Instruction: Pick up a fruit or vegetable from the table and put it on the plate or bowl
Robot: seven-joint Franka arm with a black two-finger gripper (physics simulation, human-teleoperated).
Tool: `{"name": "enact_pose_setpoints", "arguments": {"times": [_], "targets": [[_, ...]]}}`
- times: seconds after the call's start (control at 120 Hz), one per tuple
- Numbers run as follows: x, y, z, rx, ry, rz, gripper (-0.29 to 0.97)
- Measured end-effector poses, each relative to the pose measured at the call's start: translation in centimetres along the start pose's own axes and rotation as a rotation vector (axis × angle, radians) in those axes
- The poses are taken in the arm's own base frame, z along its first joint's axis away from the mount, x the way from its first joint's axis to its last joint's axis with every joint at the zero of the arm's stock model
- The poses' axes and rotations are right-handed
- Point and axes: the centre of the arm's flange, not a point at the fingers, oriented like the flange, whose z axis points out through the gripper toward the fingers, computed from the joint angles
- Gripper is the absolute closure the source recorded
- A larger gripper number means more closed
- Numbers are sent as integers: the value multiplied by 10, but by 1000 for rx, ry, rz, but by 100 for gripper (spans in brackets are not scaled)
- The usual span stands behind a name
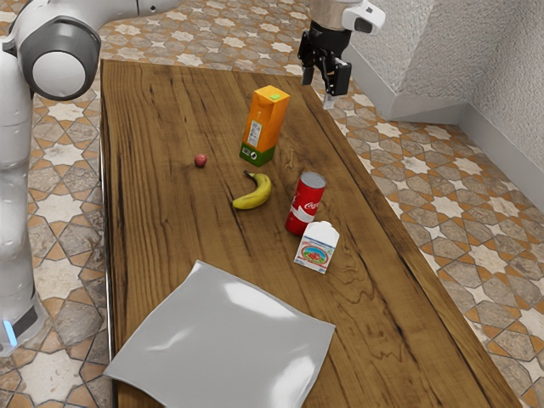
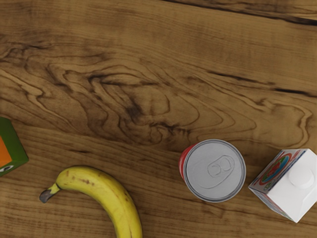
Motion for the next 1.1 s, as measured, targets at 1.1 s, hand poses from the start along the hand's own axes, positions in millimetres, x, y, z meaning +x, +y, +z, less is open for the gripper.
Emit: {"name": "enact_pose_setpoints", "arguments": {"times": [1.1], "targets": [[66,-30,74,-66,-88,-459,0]]}}
